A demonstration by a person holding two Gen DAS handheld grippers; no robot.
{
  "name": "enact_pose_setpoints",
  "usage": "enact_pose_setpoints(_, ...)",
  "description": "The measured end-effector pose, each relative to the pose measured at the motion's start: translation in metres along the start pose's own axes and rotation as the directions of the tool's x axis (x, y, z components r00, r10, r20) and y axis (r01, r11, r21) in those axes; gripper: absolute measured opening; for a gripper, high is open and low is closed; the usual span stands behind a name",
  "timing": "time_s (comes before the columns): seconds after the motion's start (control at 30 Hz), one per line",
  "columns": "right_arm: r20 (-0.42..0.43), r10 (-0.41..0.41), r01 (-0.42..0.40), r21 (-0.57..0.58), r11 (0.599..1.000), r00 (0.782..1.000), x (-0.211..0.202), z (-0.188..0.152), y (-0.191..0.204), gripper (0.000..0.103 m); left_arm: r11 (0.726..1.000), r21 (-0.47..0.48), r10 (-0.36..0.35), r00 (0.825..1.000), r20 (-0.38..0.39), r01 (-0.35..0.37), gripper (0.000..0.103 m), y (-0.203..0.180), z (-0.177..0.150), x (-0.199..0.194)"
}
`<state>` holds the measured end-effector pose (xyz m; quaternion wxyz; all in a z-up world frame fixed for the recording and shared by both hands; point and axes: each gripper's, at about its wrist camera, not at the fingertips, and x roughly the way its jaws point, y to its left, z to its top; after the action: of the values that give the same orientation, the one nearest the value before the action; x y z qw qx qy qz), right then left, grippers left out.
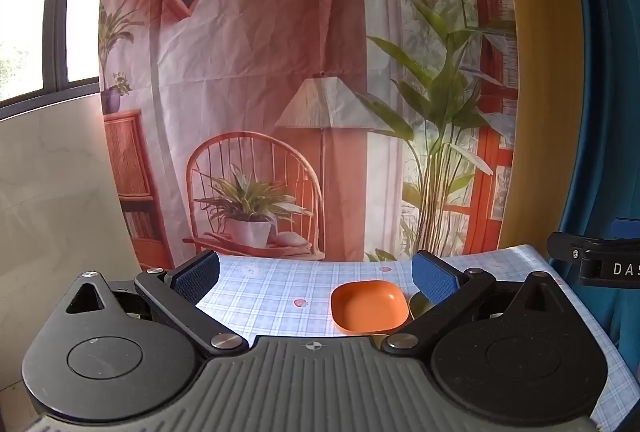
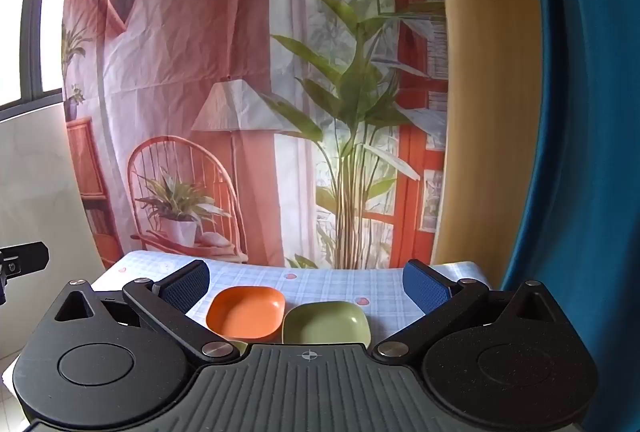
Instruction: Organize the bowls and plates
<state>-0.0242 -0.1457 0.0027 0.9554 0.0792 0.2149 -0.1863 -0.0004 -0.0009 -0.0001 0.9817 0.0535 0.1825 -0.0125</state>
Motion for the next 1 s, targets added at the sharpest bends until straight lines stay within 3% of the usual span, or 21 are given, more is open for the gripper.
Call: enact_pose_setpoints(1.0, -0.008, -0.002, 0.002, -0.003, 1.000, 1.000, -0.0005, 0.0006, -0.0010, 0.103, 1.000, -0.006, 0.018, 1.000, 0.020, -0.018, 0.103, 0.0012, 0.0000, -0.0032)
